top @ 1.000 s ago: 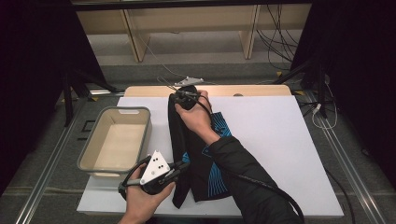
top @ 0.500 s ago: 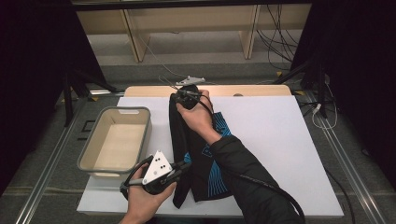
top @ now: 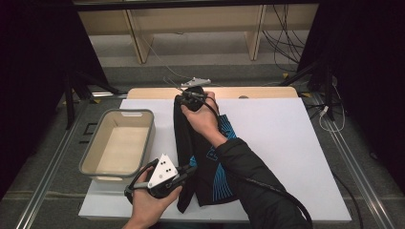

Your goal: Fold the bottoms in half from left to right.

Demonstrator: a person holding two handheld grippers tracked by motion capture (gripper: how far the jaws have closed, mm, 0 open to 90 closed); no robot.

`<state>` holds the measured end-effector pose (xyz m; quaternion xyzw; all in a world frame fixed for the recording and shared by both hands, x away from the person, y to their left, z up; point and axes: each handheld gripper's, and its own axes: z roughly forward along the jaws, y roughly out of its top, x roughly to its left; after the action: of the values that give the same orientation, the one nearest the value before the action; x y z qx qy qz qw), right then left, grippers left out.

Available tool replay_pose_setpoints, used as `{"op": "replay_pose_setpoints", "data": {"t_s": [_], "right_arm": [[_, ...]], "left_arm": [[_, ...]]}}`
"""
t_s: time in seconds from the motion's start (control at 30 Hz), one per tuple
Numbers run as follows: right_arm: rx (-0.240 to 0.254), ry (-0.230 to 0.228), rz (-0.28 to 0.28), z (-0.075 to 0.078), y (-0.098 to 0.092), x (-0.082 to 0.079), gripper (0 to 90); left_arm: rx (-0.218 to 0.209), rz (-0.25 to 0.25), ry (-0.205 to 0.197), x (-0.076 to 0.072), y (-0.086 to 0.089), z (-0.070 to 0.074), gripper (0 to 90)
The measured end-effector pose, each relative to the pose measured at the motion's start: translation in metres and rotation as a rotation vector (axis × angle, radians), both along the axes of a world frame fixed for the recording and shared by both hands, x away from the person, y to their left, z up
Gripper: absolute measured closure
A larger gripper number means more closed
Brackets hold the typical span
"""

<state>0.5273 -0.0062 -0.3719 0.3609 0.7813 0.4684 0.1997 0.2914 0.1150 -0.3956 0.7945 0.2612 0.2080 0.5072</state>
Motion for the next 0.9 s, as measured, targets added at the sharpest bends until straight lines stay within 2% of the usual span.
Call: {"op": "replay_pose_setpoints", "data": {"t_s": [0.9], "right_arm": [[-0.003, 0.014, 0.0, 0.0018, -0.0042, 0.0034, 86.7]], "left_arm": [[0.004, -0.014, 0.007, 0.0041, -0.0067, -0.0014, 85.3]]}}
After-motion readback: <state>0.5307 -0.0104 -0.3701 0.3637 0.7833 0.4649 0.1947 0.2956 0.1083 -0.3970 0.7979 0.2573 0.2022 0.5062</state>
